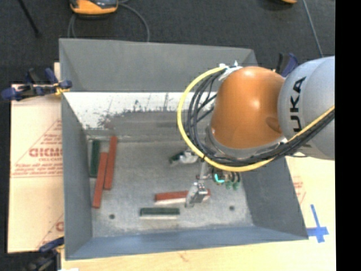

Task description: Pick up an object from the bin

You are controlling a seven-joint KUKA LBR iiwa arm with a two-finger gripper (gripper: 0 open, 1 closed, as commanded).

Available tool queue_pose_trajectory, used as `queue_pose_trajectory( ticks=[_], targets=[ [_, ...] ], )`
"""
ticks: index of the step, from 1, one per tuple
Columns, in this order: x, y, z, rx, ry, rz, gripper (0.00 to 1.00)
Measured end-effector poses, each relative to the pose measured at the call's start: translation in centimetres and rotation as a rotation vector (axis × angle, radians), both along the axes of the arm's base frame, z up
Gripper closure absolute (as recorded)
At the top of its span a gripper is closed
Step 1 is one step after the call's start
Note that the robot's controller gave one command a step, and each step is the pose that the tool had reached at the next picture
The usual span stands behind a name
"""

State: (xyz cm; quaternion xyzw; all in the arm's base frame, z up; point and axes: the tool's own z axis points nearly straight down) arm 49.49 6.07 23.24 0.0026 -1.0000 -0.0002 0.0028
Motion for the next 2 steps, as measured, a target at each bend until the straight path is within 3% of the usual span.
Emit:
queue_pose_trajectory(
  ticks=[1, 2],
  targets=[
    [0.2, 0.0, 0.4, 0.001, -0.008, -0.002, 0.0],
    [1.5, -1.0, -5.0, 0.002, -0.016, -0.01, 0.0]
  ],
)
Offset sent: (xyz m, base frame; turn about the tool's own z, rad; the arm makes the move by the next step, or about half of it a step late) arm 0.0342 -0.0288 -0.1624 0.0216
